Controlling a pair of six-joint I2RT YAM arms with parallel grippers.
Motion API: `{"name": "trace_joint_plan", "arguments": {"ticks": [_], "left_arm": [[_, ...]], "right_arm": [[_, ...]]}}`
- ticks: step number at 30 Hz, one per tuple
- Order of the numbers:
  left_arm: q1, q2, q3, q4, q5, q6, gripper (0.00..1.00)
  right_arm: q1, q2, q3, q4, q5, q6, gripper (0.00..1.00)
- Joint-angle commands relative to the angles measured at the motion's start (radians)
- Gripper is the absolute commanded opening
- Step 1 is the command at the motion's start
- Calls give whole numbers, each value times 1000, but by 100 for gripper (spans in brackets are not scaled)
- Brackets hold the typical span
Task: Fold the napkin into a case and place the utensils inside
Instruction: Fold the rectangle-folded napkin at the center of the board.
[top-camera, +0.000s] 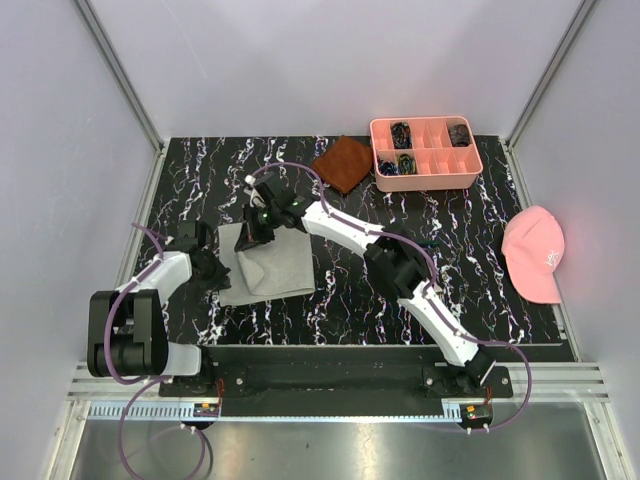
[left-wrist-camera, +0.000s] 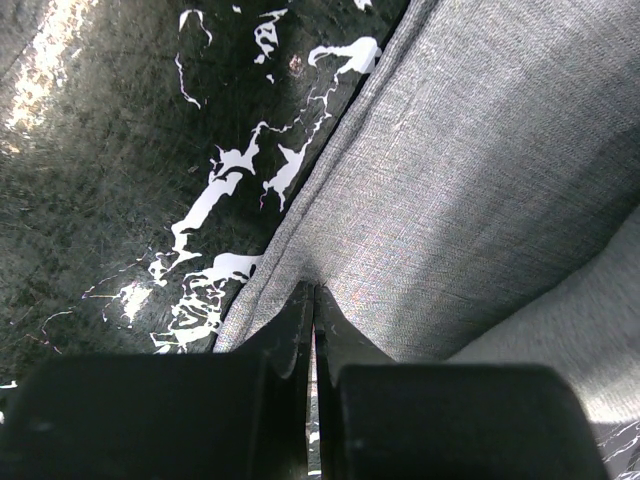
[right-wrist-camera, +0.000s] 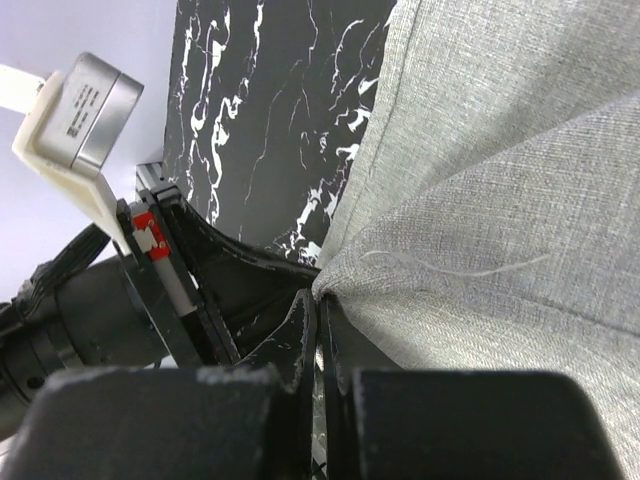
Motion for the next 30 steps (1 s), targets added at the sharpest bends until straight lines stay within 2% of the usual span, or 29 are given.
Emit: {"name": "trace_joint_plan", "arguments": {"ticks": [1,18,23,30], "left_arm": [[3,-11,-19,35,-21,-8,0],[5,-37,-19,12,-16,-17,0],[17,-94,13,-42,-47,-33,0],[63,-64,32,-44,-44,-25,0]], "right_arm": [[16,36,75,36,-46,33,0],[16,163,154,82,-94,101,0],[16,162,142,85,-95,102,0],[16,154,128,91,-100,99,0]]}}
